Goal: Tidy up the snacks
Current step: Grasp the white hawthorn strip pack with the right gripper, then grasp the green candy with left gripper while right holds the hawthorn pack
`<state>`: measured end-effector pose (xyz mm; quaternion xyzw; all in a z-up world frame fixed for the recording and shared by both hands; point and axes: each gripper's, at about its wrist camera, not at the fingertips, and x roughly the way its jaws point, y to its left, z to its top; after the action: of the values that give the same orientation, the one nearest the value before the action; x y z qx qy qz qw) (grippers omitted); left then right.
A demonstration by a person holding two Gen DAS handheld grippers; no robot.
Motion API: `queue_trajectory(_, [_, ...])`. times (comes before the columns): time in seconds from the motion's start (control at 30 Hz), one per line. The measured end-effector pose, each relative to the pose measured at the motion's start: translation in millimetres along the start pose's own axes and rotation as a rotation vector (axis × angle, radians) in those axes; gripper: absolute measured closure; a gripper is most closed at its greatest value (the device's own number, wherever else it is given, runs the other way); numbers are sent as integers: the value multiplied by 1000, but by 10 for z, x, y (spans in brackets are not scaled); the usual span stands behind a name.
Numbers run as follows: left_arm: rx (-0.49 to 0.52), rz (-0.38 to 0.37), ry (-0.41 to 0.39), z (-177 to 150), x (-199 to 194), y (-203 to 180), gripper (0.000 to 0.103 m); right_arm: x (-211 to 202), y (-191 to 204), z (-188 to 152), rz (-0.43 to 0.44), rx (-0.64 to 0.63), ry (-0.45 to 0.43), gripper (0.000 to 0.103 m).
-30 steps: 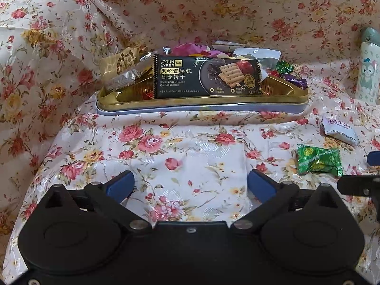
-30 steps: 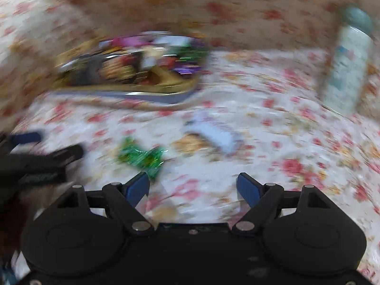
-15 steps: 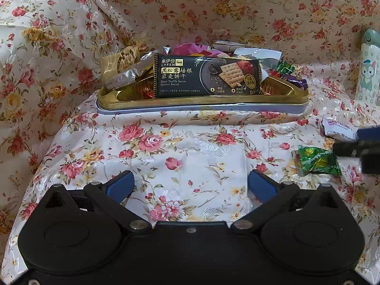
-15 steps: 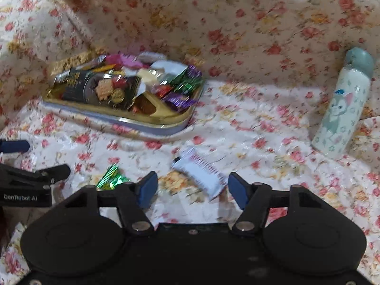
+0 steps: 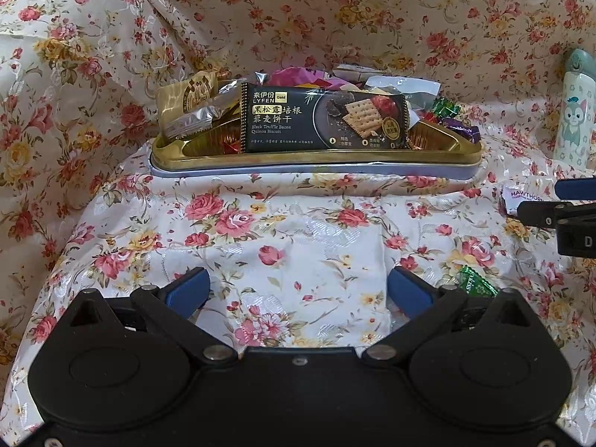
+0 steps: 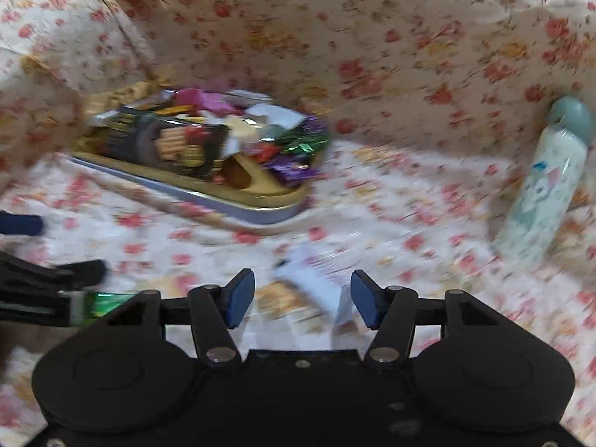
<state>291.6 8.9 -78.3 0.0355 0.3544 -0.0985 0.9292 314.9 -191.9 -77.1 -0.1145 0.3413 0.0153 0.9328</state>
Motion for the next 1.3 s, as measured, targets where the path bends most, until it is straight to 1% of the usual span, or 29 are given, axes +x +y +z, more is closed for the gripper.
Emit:
queue_trajectory(0.1, [0,0,0,0,1,2,1,116,-31,-22,6,-34,26,37])
queue_trajectory(0.17, [0,0,0,-1,1,2,1,144,-48,-37,20,-27,36,37])
queue_trajectory(0.23, [0,0,0,-1,1,1,1,174,-94,-36,38,5,33,35])
queue_trajectory(0.37, [0,-1,0,-1,1,0,1,218,-210,-51,92,98,42,37])
queue_trajectory(0.4, [0,-1,0,-1,2,0,1,218,-218,-60,100,109,37,39])
queue_trajectory(0.47, [0,-1,0,-1,1,-1,1,194,-205,-90,85,123,30,48])
queue_trajectory(0.5, [0,-1,0,-1,1,-1,1,187,-196,-102,86,124,25,57])
queue_trajectory(0.53, [0,-1,0,-1,2,-1,1,161,-187,-118,87,128,24,65])
queue_trajectory(0.57, [0,-1,1,-1,2,-2,1,130,-179,-135,87,133,23,67])
queue_trajectory(0.7, [1,0,1,-1,2,-3,1,-14,-181,-227,80,169,33,69])
queue_trajectory(0.8, [0,-1,1,-3,1,-1,1,-152,-158,-310,98,171,51,68])
queue_trajectory(0.87, [0,-2,1,-2,1,0,1,-240,-123,-349,109,157,63,67])
queue_trajectory(0.9, [0,-2,1,-2,1,0,1,-274,-107,-361,108,152,56,66])
queue_trajectory(0.93, [0,-2,1,-2,1,1,1,-291,-96,-362,104,148,45,55])
queue_trajectory(1.0, [1,-1,1,-2,1,2,1,-301,-53,-354,76,126,8,42])
queue_trajectory(1.03, [1,-1,1,-2,1,3,1,-282,-33,-343,65,114,-2,41])
queue_trajectory(1.1, [0,-3,1,-1,1,6,1,-223,-11,-330,77,105,2,42])
queue_trajectory(1.17, [0,-4,0,-2,0,5,1,-151,0,-342,92,94,3,44])
queue_trajectory(1.23, [0,-6,0,0,3,4,1,-133,-17,-374,124,99,-16,60])
queue_trajectory(1.27, [0,-6,0,-2,3,5,1,-140,-25,-391,128,103,-24,64])
queue_trajectory(1.3, [0,-9,0,-2,2,6,2,-150,-34,-407,122,110,-31,72])
